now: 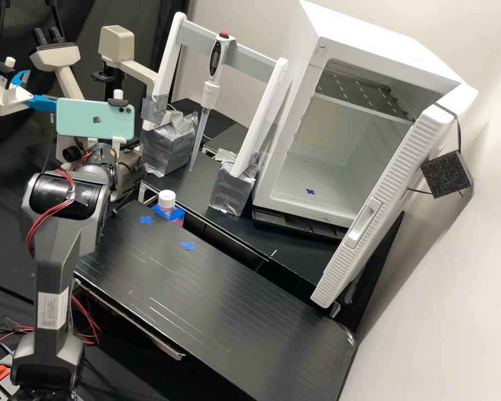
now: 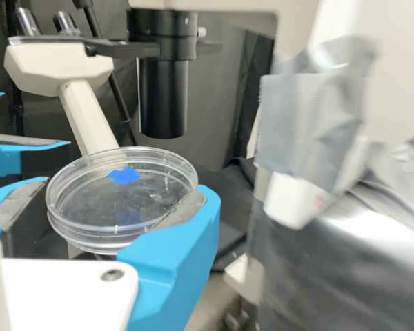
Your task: Move the petri dish to the bench
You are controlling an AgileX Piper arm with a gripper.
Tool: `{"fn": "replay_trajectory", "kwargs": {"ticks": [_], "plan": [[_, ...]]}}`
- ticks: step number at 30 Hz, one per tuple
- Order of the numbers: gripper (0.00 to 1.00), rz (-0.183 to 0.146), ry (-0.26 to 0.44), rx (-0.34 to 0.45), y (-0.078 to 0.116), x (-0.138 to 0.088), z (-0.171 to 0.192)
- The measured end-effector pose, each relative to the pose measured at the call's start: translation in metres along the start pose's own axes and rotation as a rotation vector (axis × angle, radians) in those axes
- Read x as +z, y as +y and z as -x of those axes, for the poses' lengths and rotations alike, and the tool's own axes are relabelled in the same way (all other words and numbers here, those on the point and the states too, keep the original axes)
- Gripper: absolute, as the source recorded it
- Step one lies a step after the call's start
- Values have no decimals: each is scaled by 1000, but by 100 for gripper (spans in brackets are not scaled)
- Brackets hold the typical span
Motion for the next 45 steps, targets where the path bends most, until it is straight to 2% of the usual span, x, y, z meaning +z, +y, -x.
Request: {"fn": "replay_trajectory", "kwargs": {"ticks": [4,11,17,25,34,39,45], "plan": [[0,28,30,51,-1,-1,38],[0,25,47,150,-6,12,96],[0,26,-11,223,-7,36,131],[0,-8,-115,299,-7,73,175],[0,-26,-145,385,0,91,212],[0,-26,-164,397,0,99,225],[0,-35,-242,386,-5,111,241]]}}
